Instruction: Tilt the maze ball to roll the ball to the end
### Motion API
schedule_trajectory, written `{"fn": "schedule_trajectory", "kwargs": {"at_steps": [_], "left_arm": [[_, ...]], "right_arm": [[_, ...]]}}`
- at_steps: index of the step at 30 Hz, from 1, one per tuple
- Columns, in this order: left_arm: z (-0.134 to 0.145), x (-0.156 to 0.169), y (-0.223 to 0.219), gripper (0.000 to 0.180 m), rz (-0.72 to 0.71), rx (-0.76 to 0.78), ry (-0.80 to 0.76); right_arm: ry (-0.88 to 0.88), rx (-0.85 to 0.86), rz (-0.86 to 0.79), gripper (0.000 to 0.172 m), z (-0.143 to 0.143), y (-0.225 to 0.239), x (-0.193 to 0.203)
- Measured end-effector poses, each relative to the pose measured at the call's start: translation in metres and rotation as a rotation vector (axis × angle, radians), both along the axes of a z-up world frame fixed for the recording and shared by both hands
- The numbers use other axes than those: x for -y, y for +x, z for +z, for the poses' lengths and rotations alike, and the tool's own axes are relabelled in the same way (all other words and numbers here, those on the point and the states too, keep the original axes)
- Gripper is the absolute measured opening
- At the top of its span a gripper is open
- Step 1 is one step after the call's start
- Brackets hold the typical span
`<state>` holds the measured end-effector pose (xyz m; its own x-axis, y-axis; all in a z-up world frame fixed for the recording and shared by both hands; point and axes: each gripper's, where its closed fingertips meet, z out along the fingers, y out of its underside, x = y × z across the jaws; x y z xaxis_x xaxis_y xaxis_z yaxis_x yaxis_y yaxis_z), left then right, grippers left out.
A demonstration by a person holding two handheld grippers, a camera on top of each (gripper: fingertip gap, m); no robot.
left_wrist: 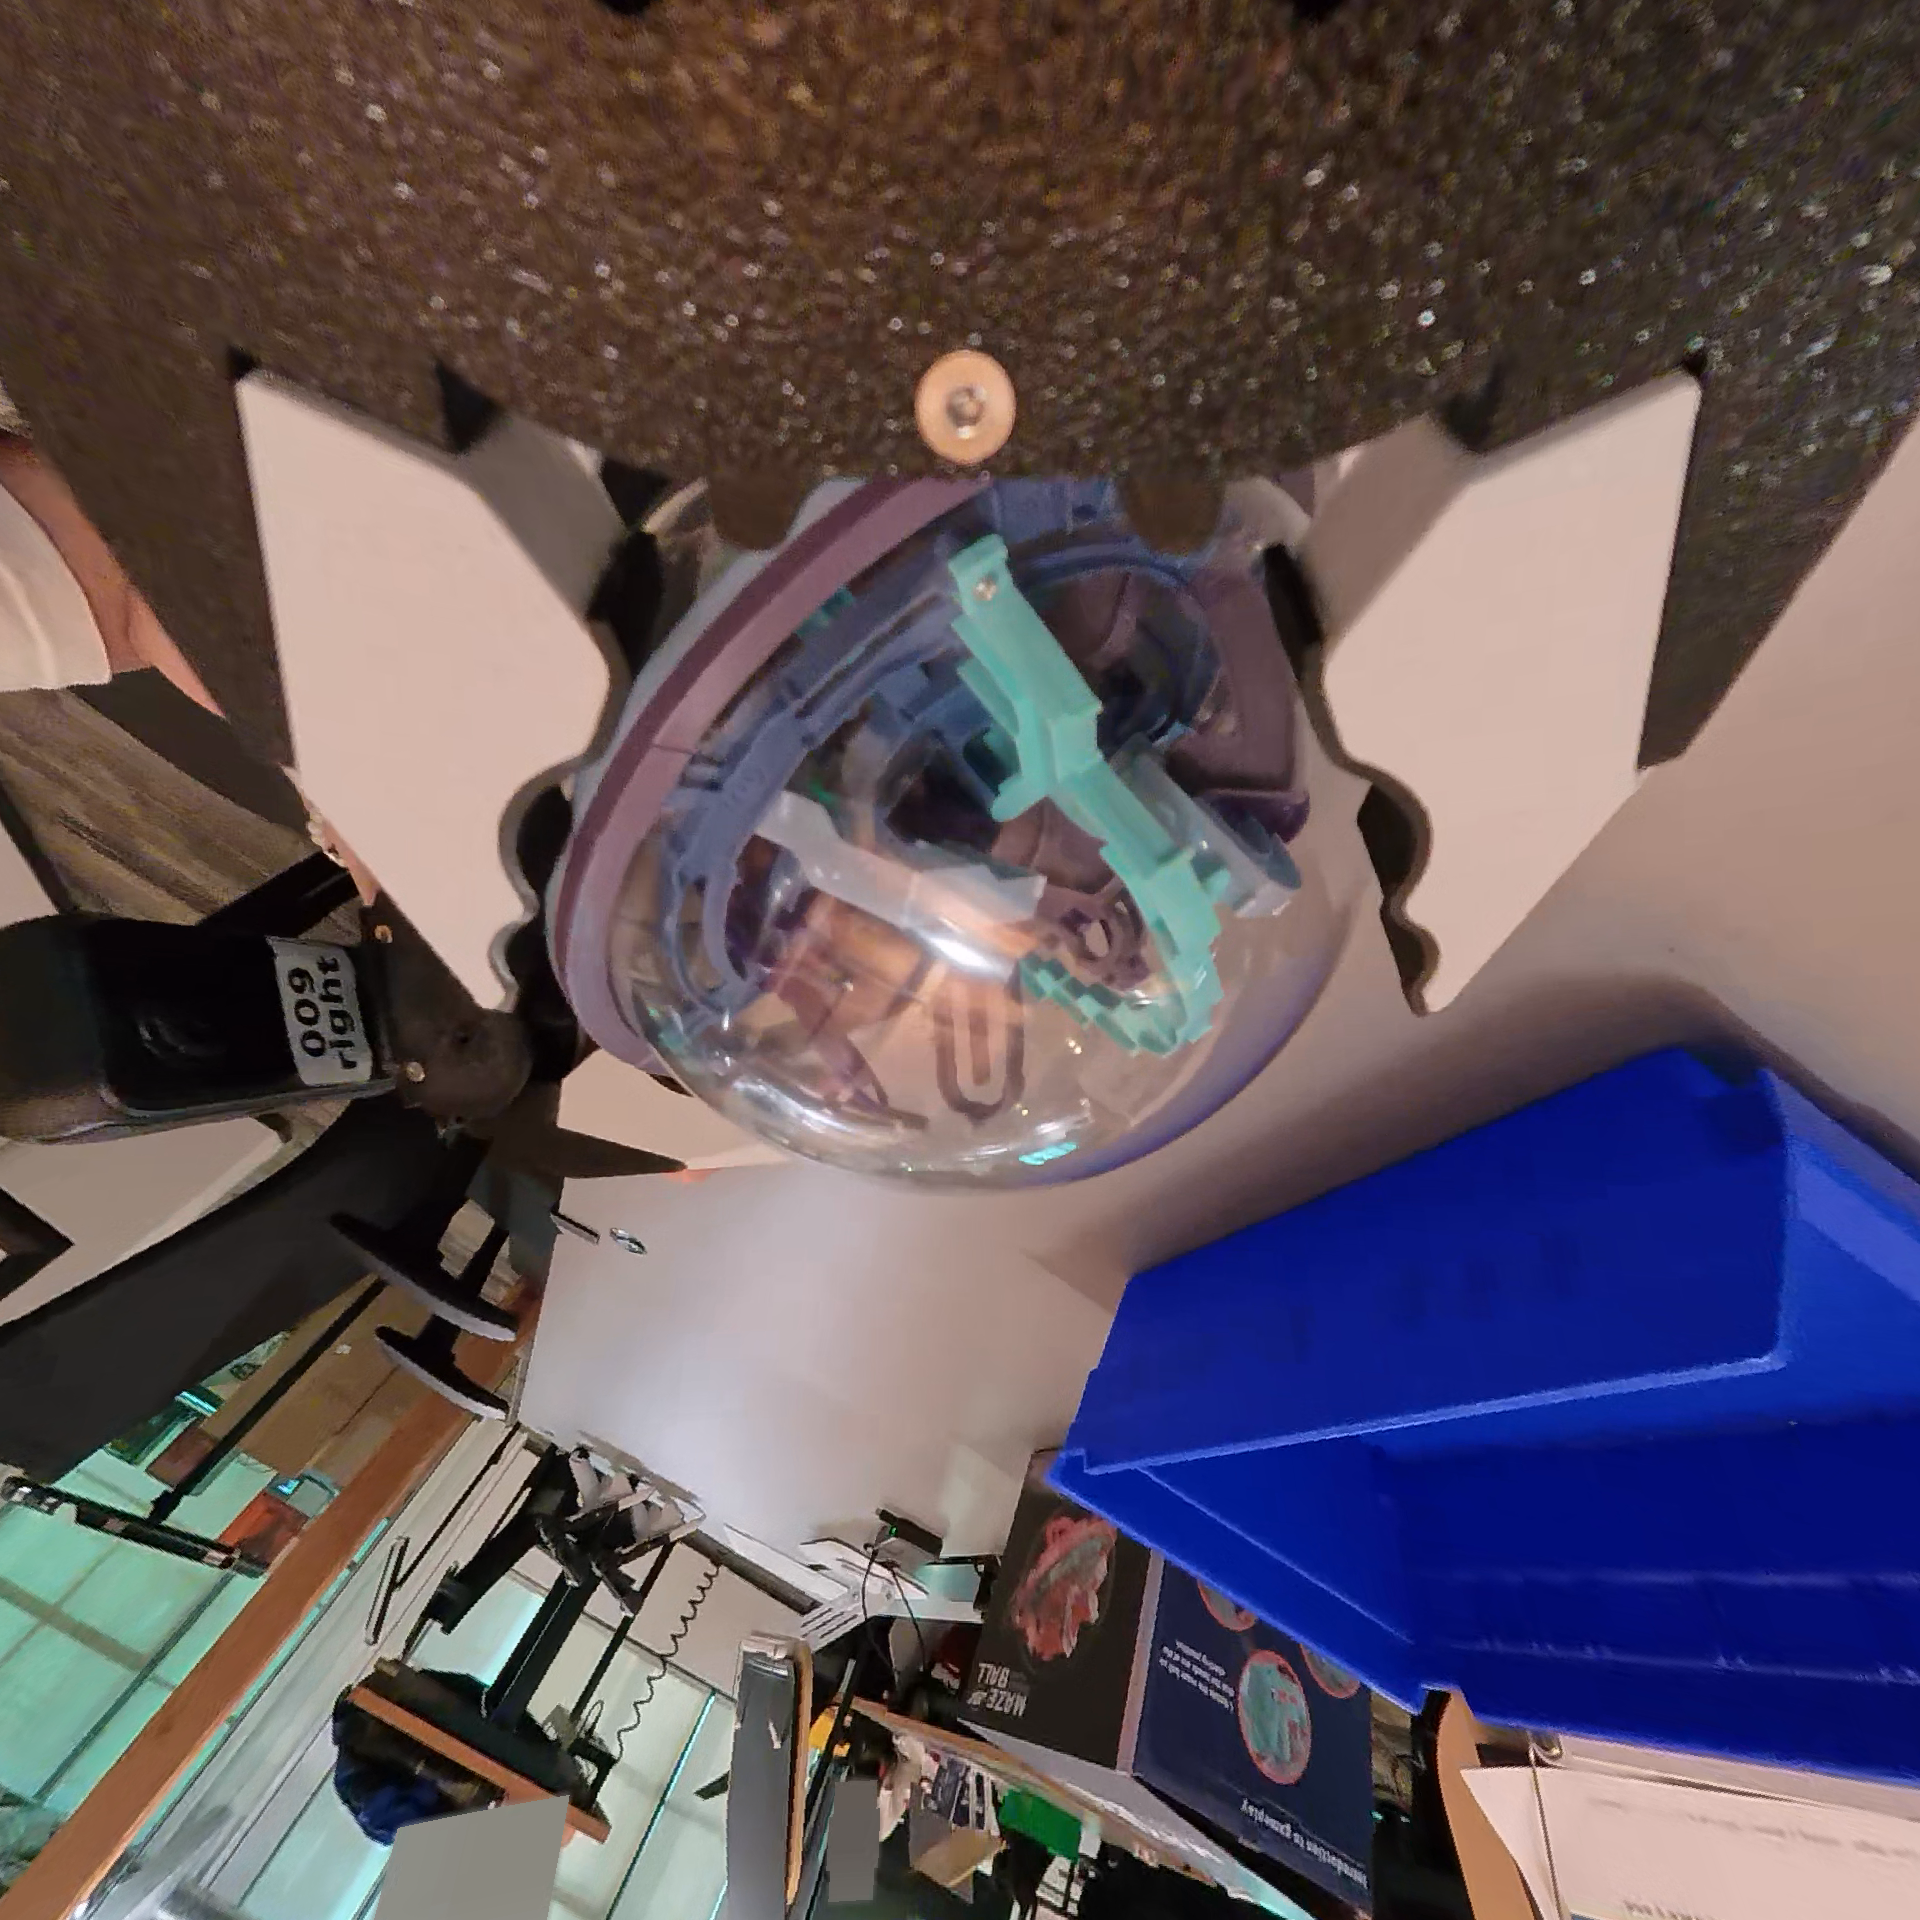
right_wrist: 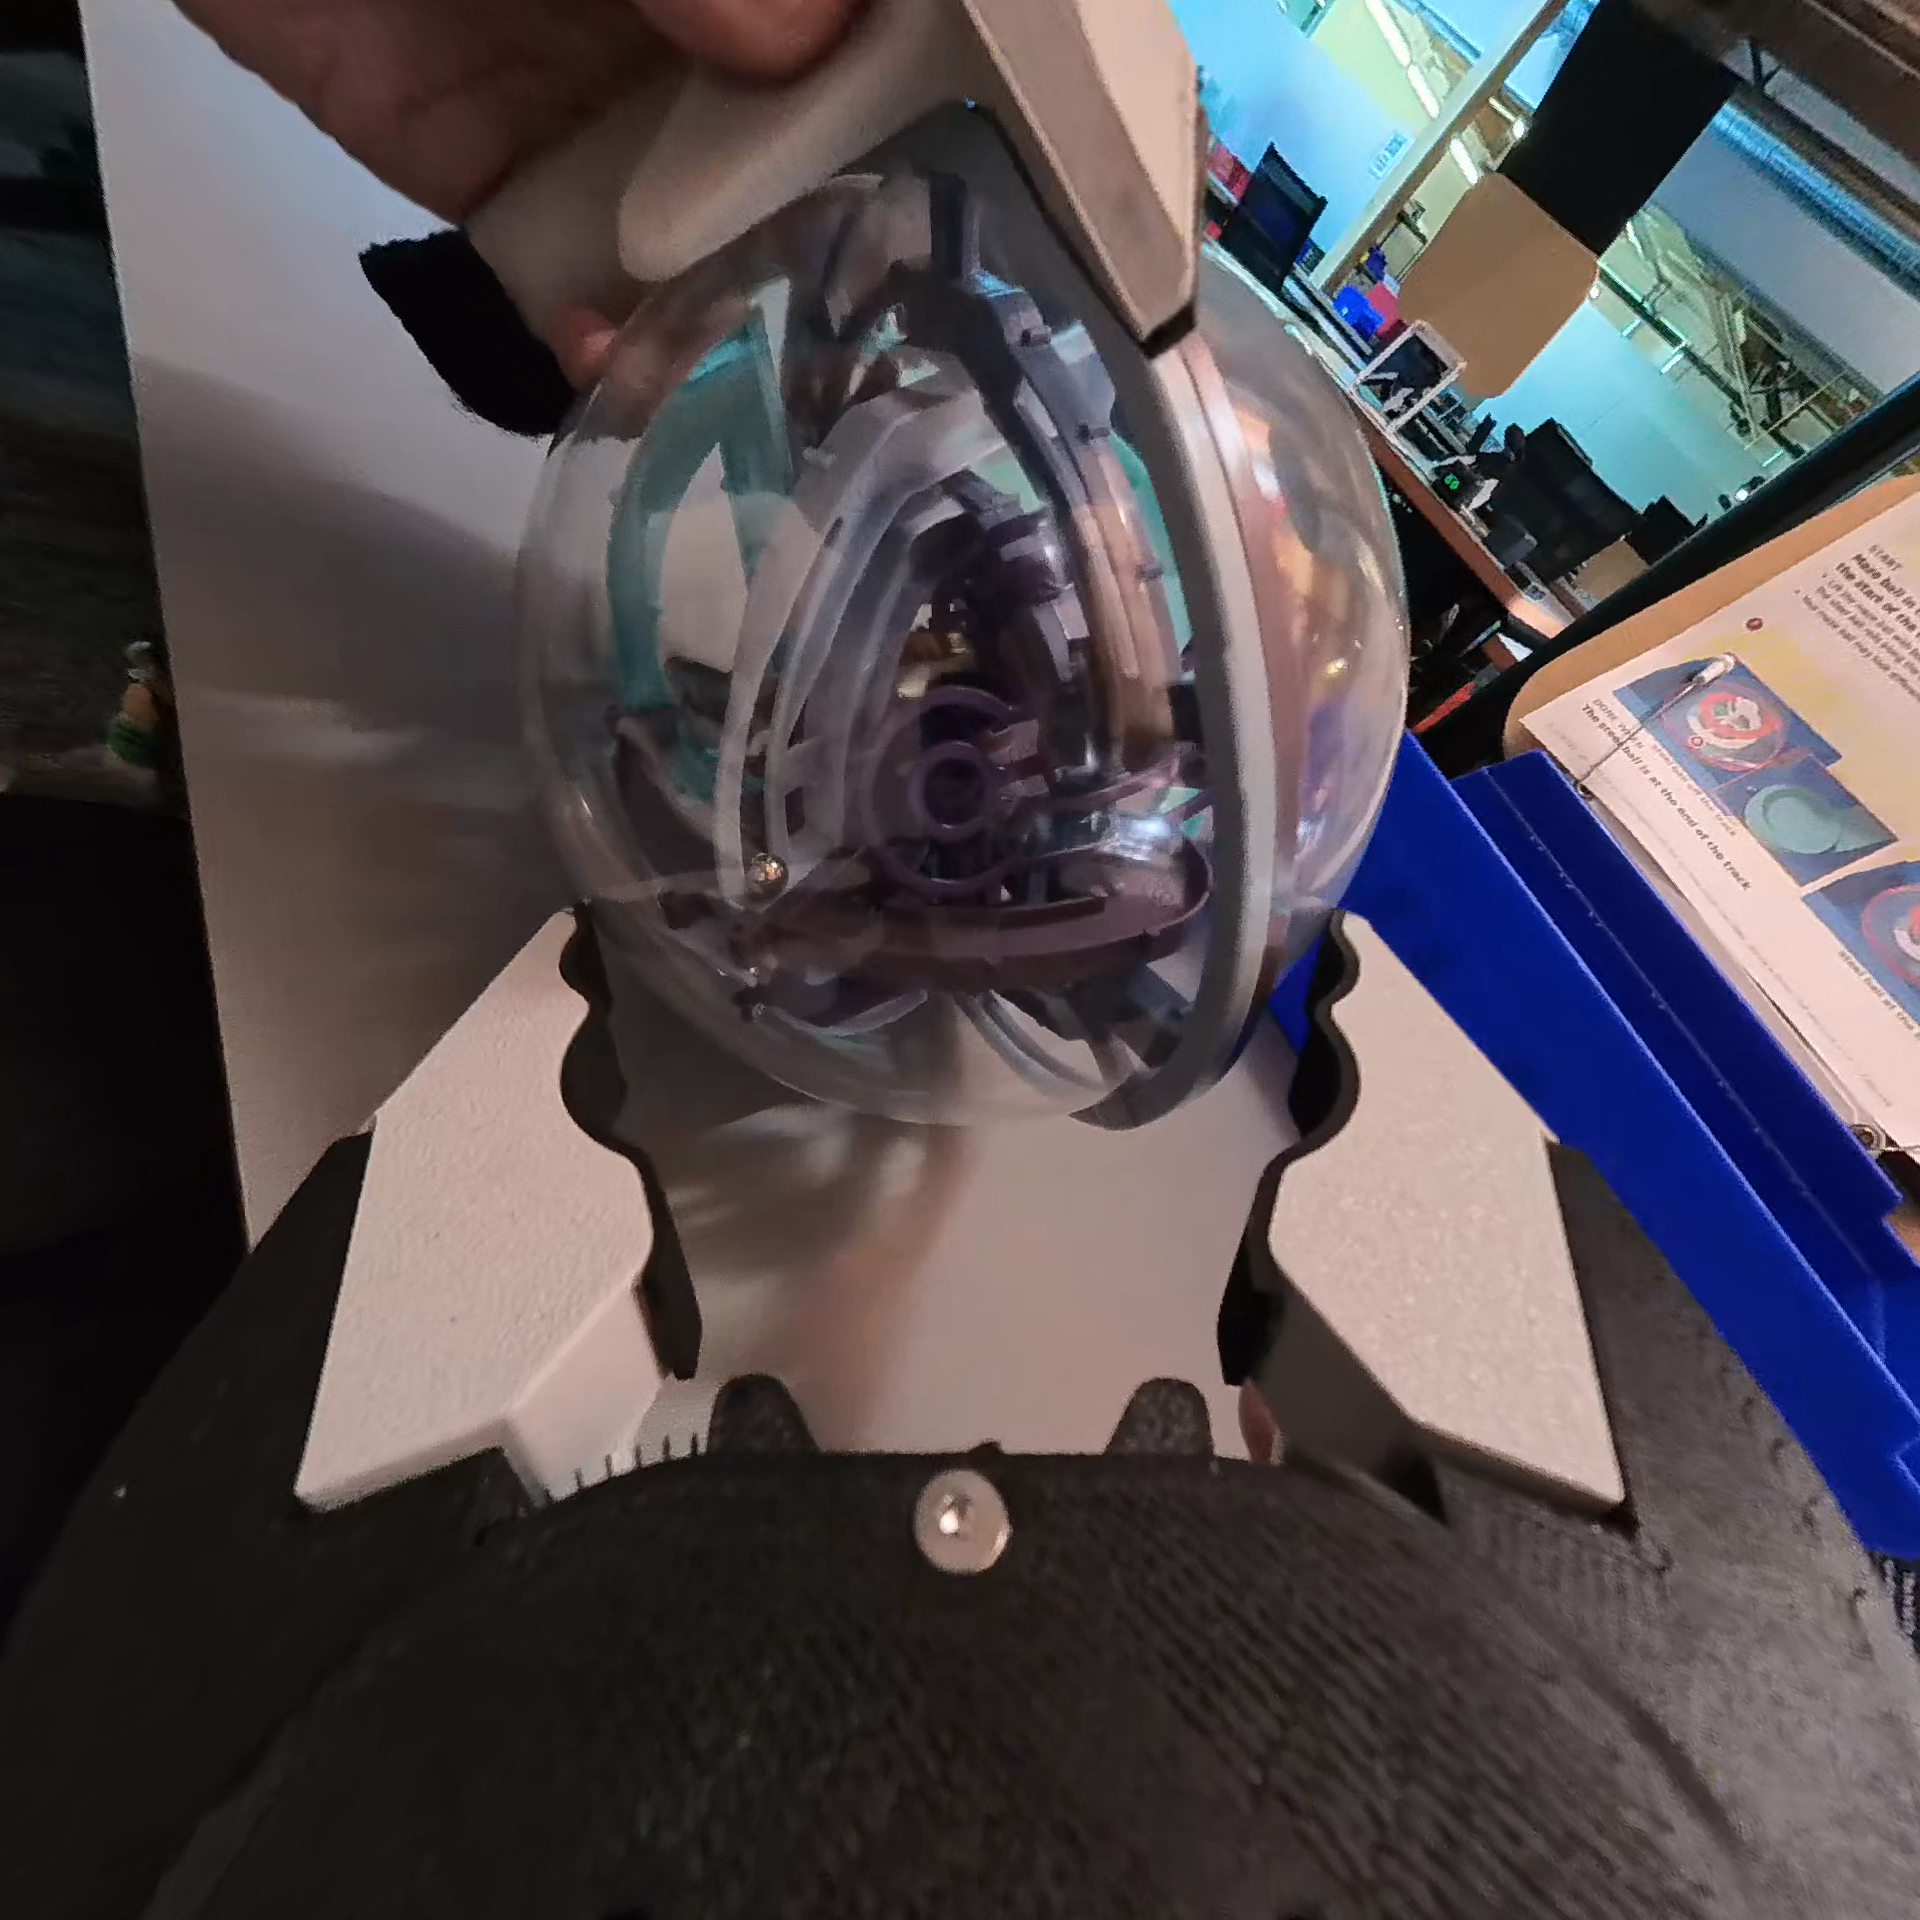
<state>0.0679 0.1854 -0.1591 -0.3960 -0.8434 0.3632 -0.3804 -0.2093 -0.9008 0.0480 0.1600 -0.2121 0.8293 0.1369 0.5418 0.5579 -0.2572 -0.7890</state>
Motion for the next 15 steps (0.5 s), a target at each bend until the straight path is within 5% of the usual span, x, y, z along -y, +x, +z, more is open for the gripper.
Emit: {"fn": "schedule_trajectory", "kwargs": {"at_steps": [8,15], "left_arm": [[-0.012,0.015,-0.004,0.155,-0.113,0.073,0.138],[-0.007,0.013,0.003,0.151,-0.075,0.068,0.094]], "right_arm": [[-0.048,-0.031,-0.032,0.127,-0.009,0.011,0.009],[-0.051,-0.074,-0.042,0.126,-0.011,0.015,0.010]]}}
